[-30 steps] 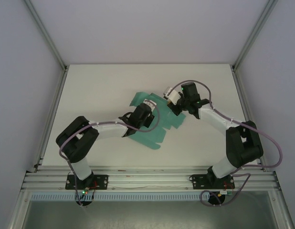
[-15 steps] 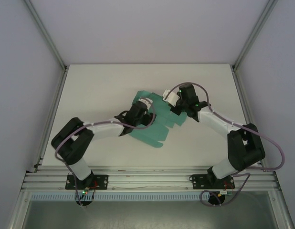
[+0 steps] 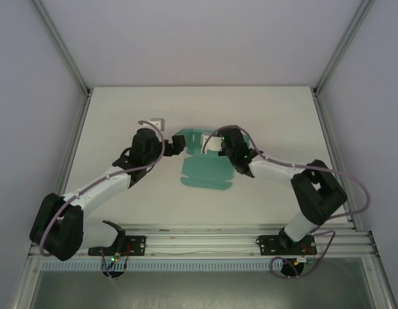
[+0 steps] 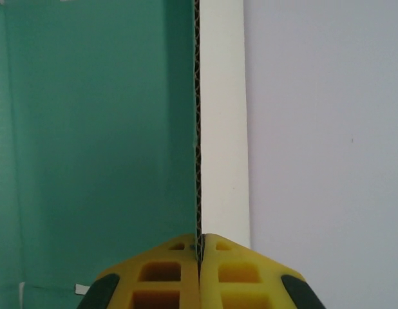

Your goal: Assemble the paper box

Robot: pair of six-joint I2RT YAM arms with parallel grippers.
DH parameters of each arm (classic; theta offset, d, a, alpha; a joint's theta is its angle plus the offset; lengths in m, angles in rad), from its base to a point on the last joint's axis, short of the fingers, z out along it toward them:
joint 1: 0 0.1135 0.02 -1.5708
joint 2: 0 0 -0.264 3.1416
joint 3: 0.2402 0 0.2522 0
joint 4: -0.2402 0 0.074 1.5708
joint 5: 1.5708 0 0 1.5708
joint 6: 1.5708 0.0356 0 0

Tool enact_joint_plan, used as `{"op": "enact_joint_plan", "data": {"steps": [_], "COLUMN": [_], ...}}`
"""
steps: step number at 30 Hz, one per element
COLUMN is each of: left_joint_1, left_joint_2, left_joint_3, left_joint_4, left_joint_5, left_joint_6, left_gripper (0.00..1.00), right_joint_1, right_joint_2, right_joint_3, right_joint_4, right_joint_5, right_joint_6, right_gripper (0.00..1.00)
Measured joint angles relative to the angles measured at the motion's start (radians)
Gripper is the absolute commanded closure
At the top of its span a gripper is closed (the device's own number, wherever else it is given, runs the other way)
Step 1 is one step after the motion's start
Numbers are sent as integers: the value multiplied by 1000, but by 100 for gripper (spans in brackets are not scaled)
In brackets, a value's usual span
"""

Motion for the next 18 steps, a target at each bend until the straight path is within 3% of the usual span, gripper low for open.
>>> {"op": "enact_joint_plan", "data": {"steps": [5,10,18], "left_joint_1": [73,189,235], "left_joint_2": [-32,35,214], "left_joint_3": [-4,8,106], "left_joint_4": [-61,-109,-127], "left_joint_5": [-35,-47,-42], "left_joint_6": [-61,-120,-143], "left_gripper": [0,0,0], "right_joint_1": [4,25,35], "right_joint_2": [73,92,142], "right_joint_3": [-63,-113,-163], "right_joint_4": [220,416,629], "right_joint_5": [48,50,18], "right_joint_6": [-111,-194,-234], "right_gripper": [100,100,100]}}
